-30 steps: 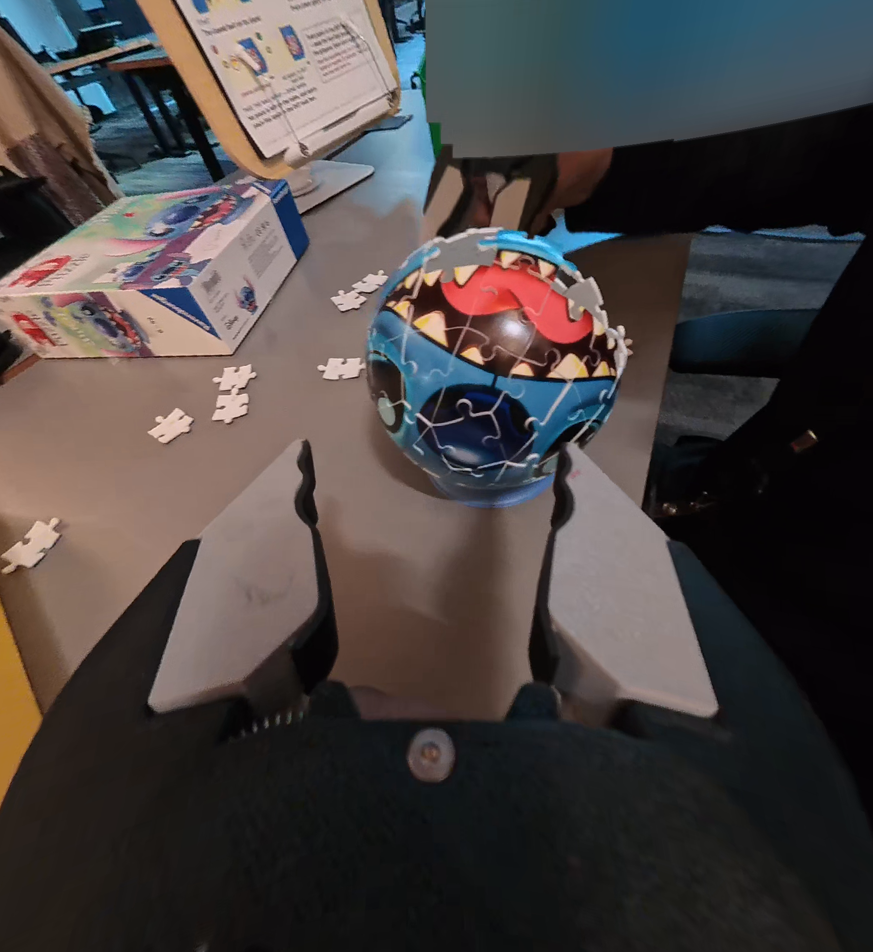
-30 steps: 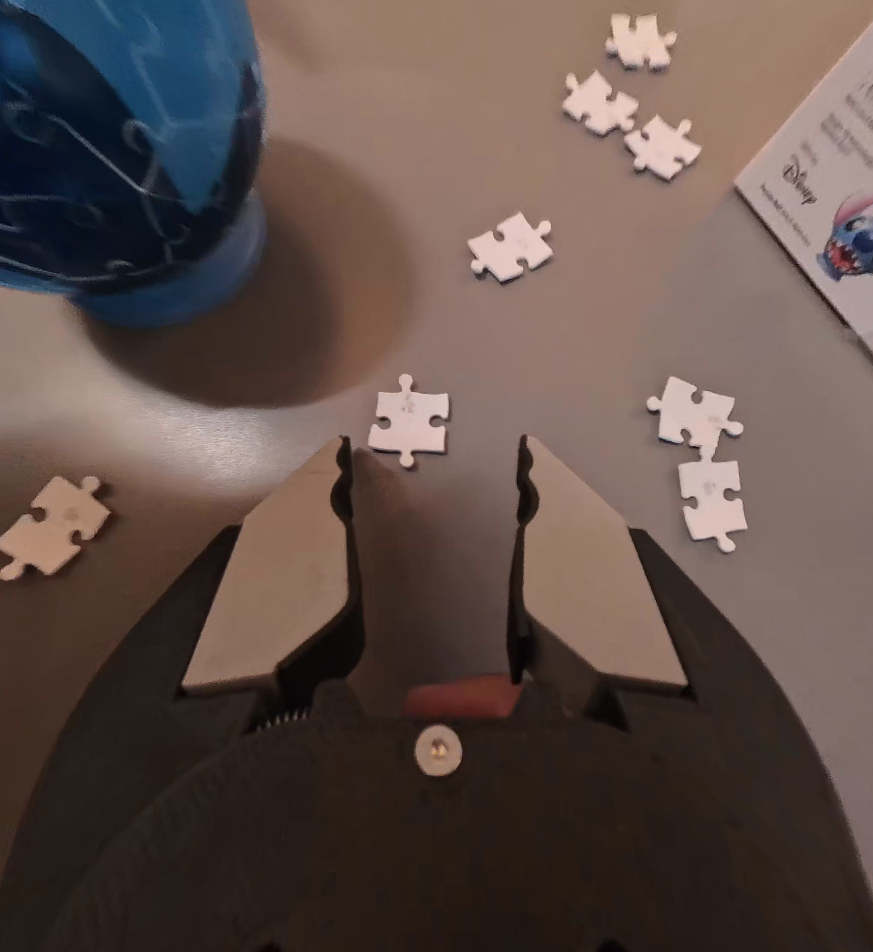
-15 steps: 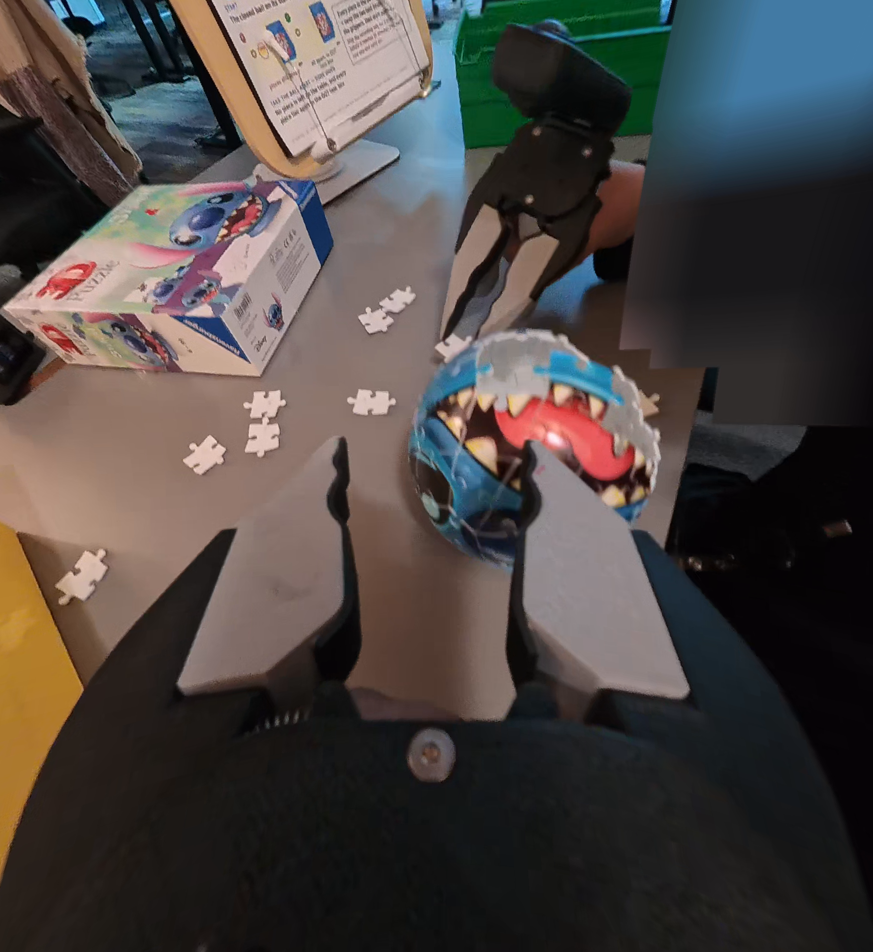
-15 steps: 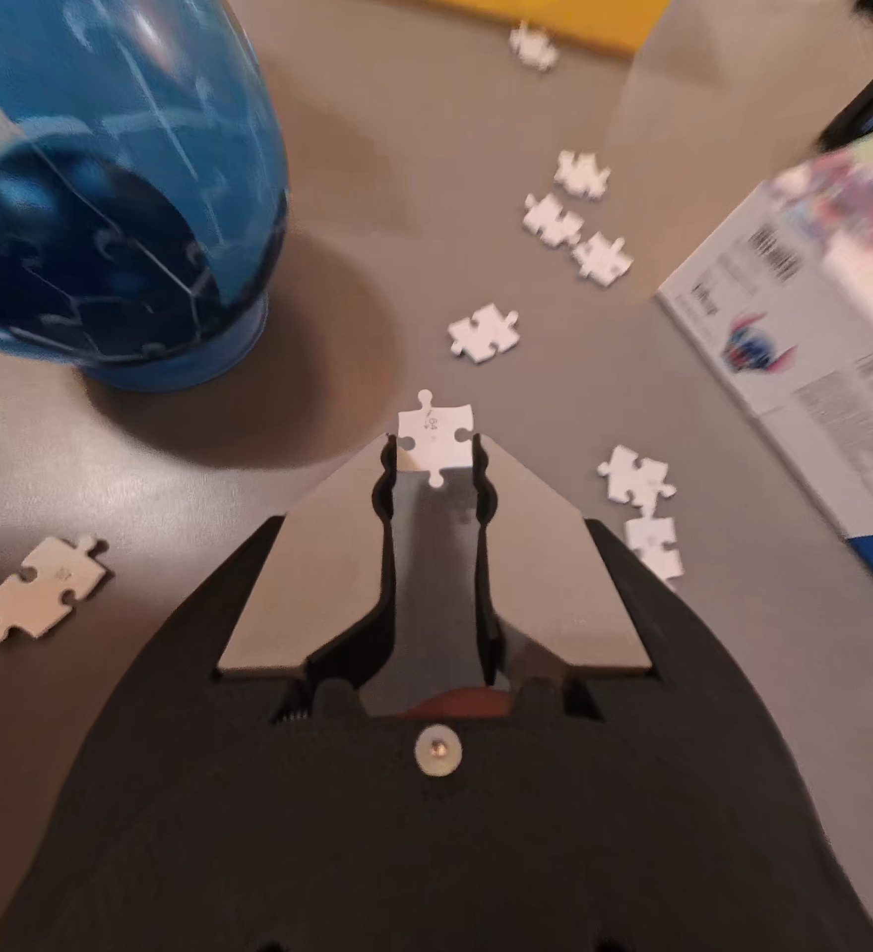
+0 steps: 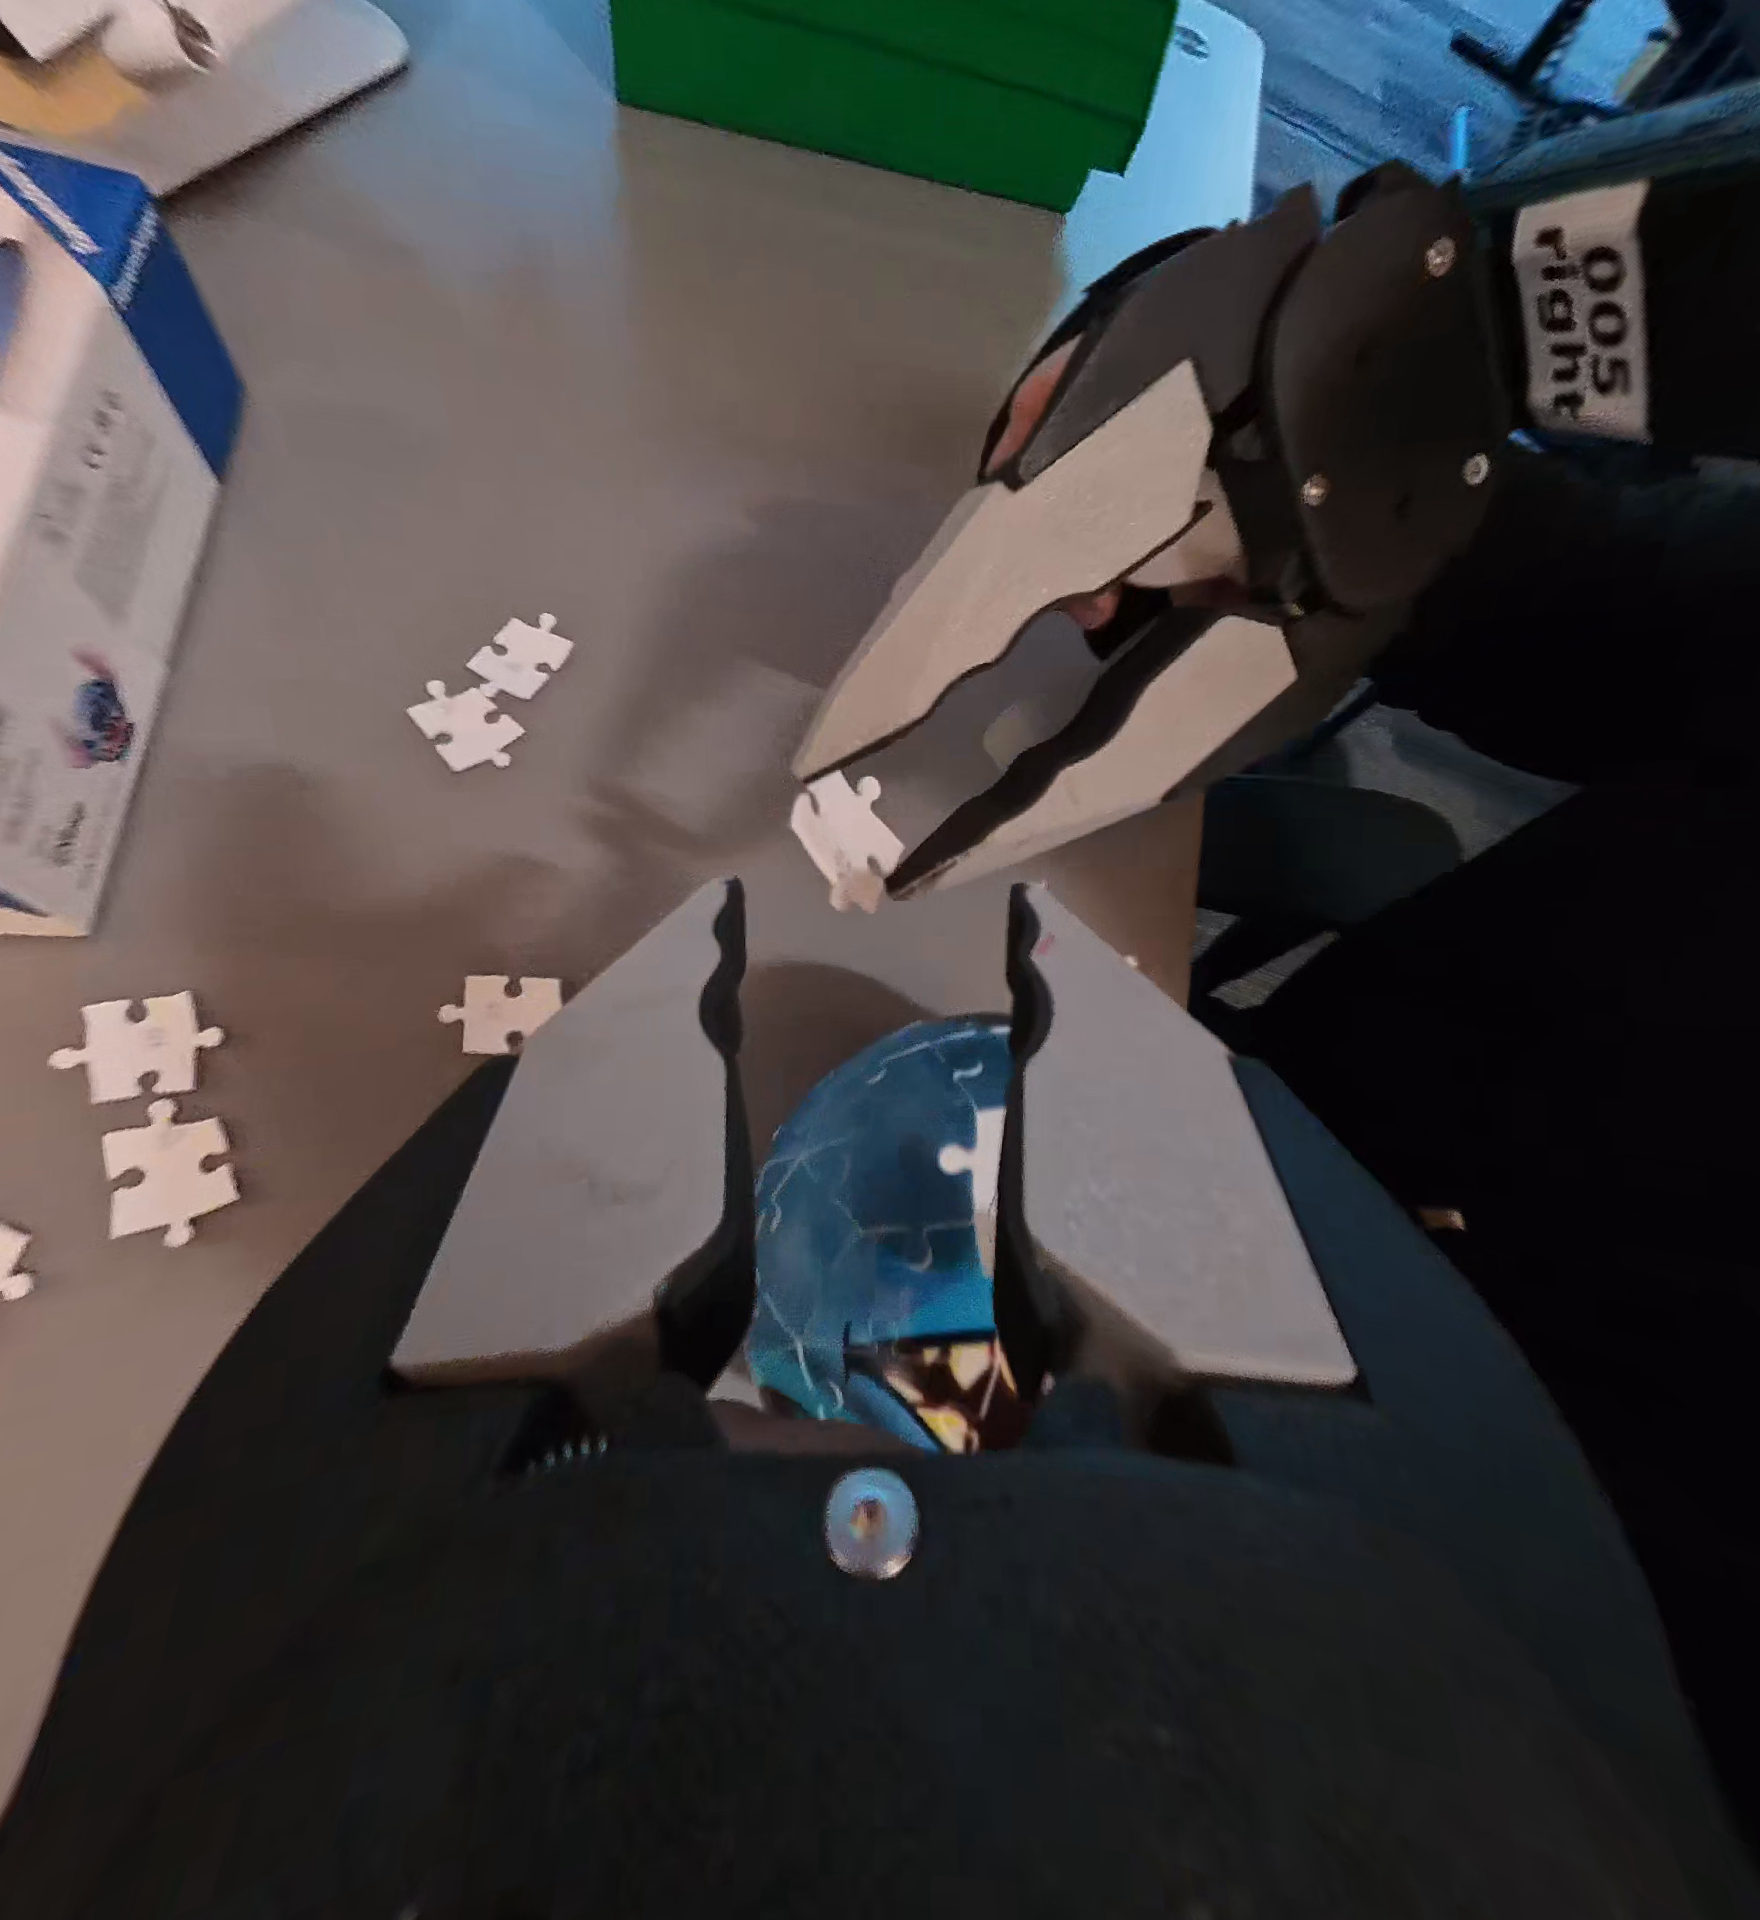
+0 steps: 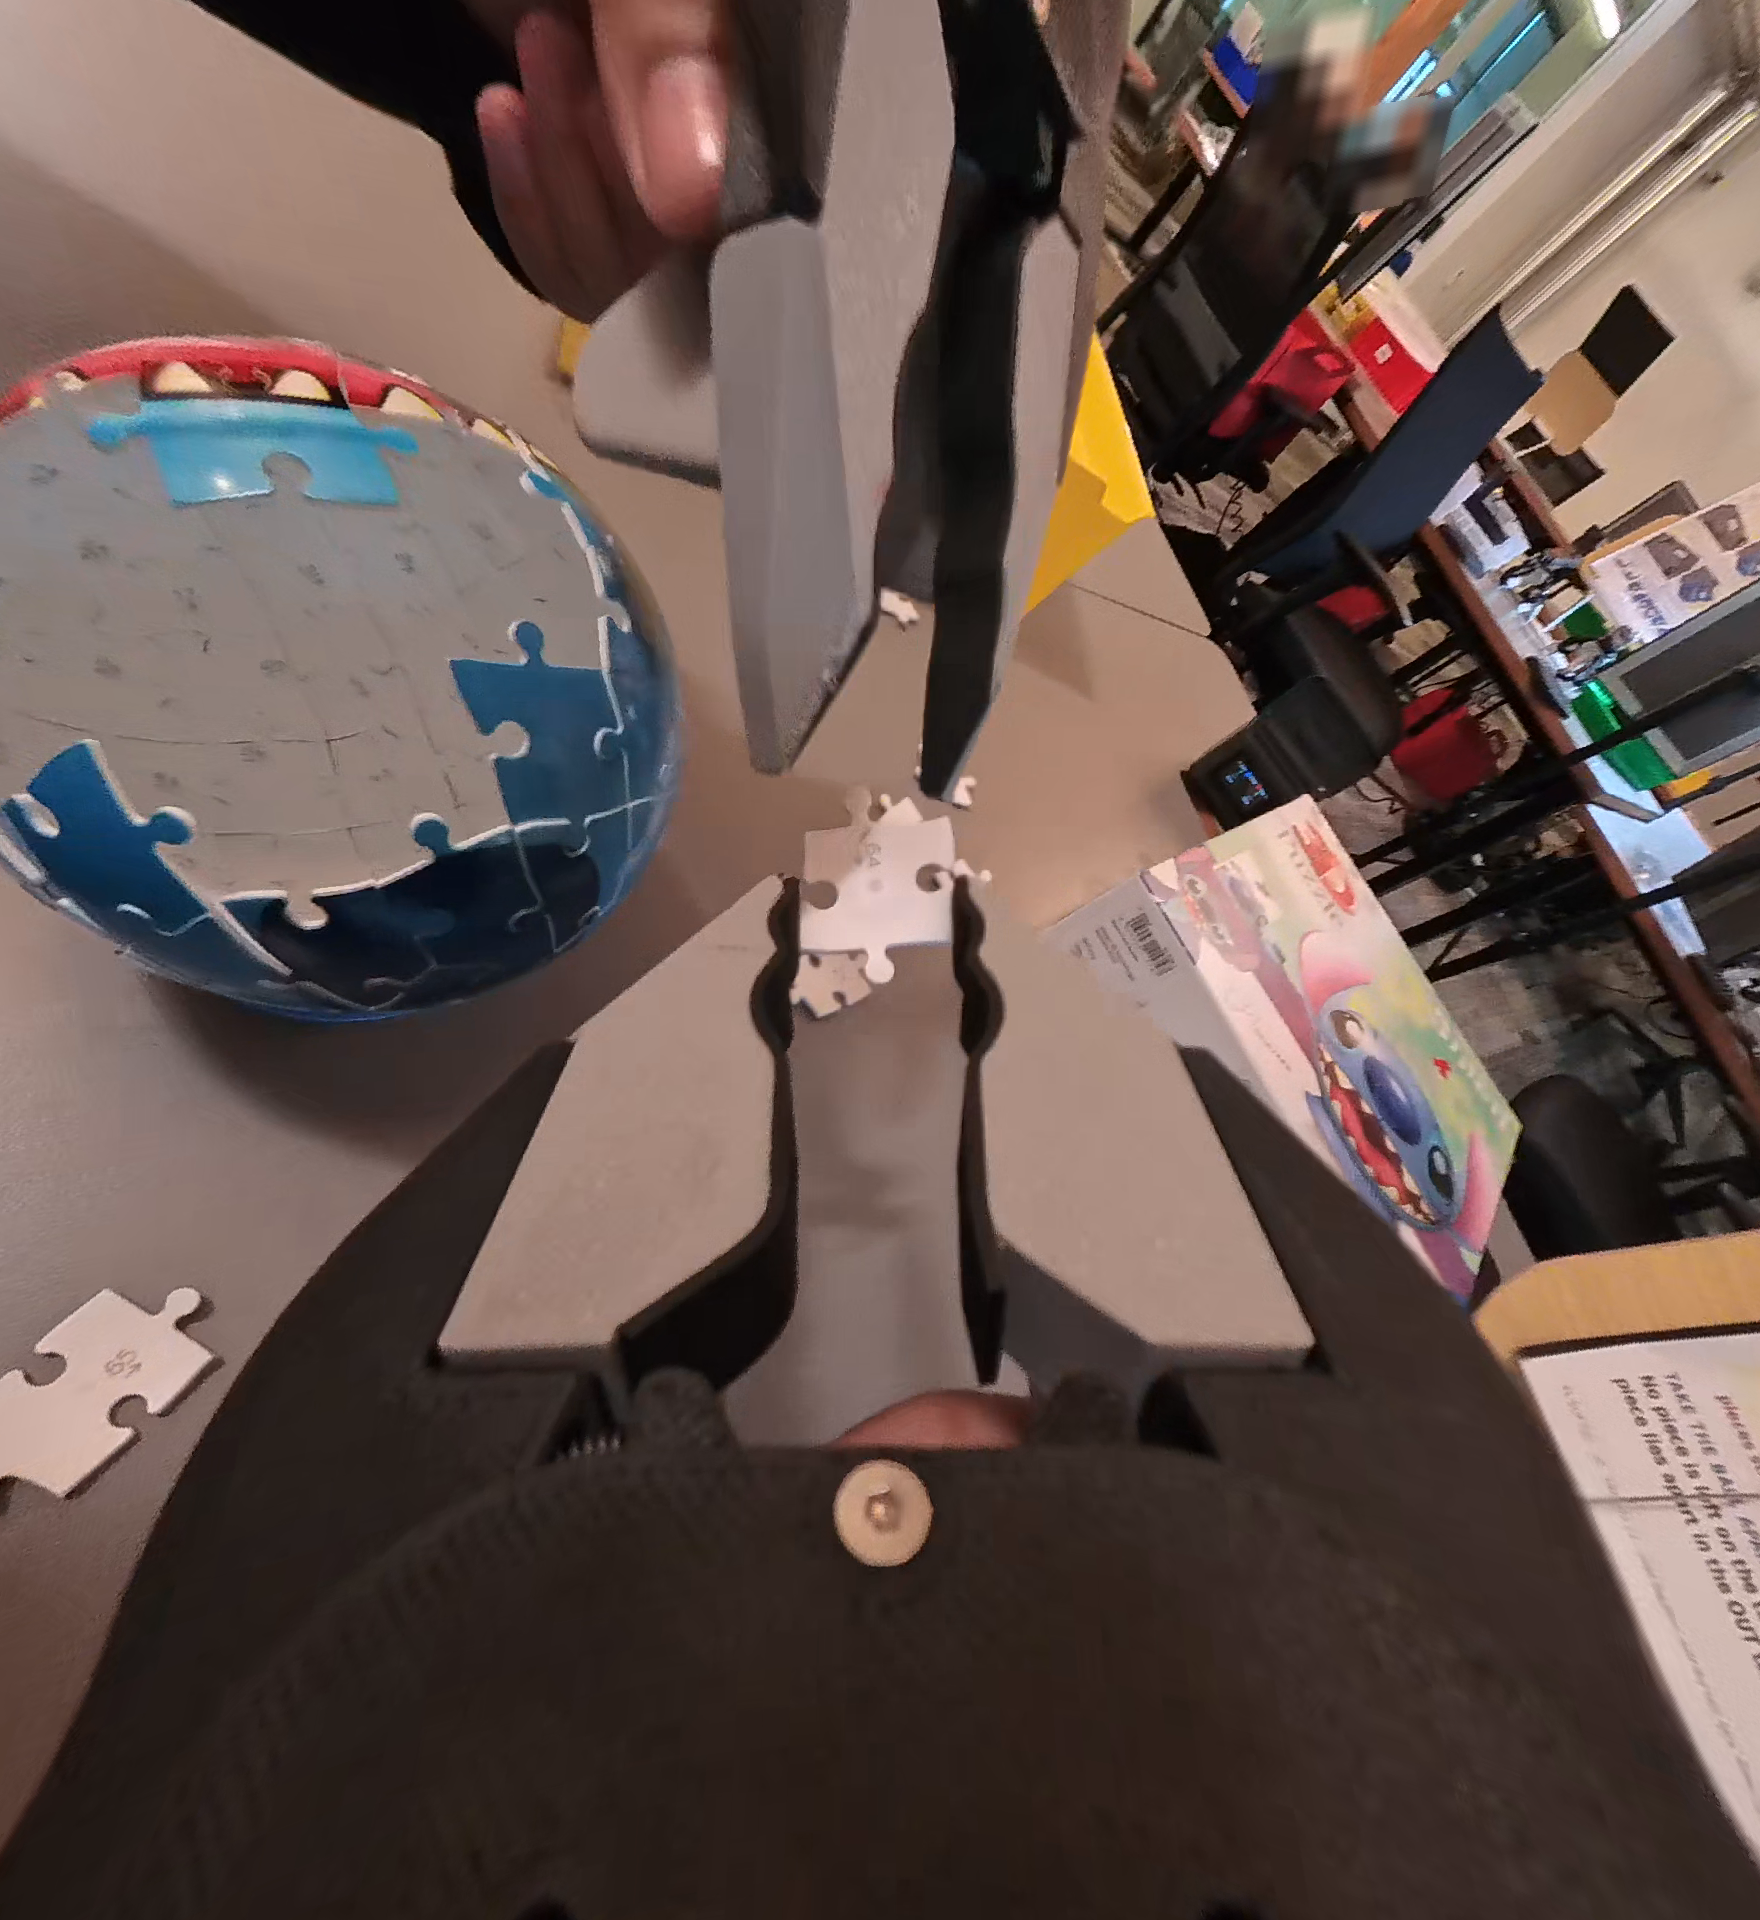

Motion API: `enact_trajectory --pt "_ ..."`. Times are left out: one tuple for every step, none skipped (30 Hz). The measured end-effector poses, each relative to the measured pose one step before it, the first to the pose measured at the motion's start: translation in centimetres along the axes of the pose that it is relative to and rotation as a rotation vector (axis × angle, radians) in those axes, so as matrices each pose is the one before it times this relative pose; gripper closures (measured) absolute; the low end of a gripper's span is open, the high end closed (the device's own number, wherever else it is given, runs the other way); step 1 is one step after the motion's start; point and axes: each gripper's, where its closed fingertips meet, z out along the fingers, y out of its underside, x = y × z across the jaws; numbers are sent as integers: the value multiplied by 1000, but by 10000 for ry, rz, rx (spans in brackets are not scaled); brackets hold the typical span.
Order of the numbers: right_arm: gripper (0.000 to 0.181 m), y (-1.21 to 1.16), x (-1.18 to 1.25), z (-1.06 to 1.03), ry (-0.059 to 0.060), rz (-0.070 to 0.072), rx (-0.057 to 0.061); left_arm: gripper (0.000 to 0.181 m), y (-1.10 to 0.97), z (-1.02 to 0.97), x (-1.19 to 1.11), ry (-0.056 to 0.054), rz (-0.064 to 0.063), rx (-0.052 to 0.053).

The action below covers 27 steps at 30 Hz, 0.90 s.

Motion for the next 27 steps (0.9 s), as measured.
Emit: enact_trajectory --pt "155 -111 157 -190 113 -89 60 133 -144 281 -125 109 -118 -64" --pt "155 -100 117 -179 78 -86 50 134 -109 229 -145 86 -60 -76" --pt "155 -75 165 -183 103 -59 34 136 -122 207 -59 134 -46 -52" --pt "155 -117 144 -167 84 -32 58 141 -188 178 -27 157 -83 2" --pt "155 -127 32 -153 11 1 69 148 -132 191 106 223 -65 -10" --pt "155 -123 70 -126 31 31 63 153 -94 226 98 203 -50 -12" --pt "155 -92 97 -112 51 23 61 157 -145 244 76 166 -30 23" --pt "156 -54 65 -97 29 3 69 165 -134 215 139 181 10 43" --pt "164 -62 48 -96 13 15 109 176 -154 171 153 144 54 69" --pt "164 -83 -26 -61 -63 110 133 181 -160 92 120 49 124 92" --pt "163 -54 -114 -43 -165 279 128 181 -90 15 108 -52 233 80" --pt "155 -108 -212 -62 -273 403 168 181 -31 -76 131 -109 330 53" --pt "152 -177 -301 -153 -381 427 228 181 -60 -236 131 -170 389 76" --pt "152 -218 -268 -232 -397 432 254 181 -101 -446 70 -278 523 99" --pt "153 -207 -74 -250 -341 504 235 181 -84 -653 -268 -583 733 61" --pt "152 -210 -28 -187 -382 621 195 181 -143 -830 -319 -727 1119 94" --pt "153 -260 -146 -105 -522 721 143 181 -342 -916 191 -495 1389 266" --pt "153 -365 -351 -6 -682 759 131 181 -563 -940 550 -316 1313 384" --pt "152 -555 -619 90 -822 737 177 181 -490 -834 501 -360 1255 250" --pt "151 -691 -714 190 -817 663 213 181 -372 -706 392 -513 1558 98" --pt "150 -745 -595 283 -637 494 210 181 -424 -609 139 -732 1787 65" --pt "150 -646 -475 344 -441 261 148 181 -361 -498 -502 -1033 1595 -84" --pt "151 -494 -385 372 -288 31 44 181 -218 -392 -365 -765 1320 -253" --pt "151 -384 -354 360 -179 -156 -29 181 -415 -408 -183 -583 1204 -144" --pt "151 -318 -330 339 -106 -271 -78 181 -469 -399 -253 -606 1255 -117" --pt "151 -207 -197 307 10 -321 -143 181 -327 -326 -135 -510 1378 -185" --pt "151 -135 -45 294 114 -360 -192 181 -280 -273 -125 -431 1299 -194"
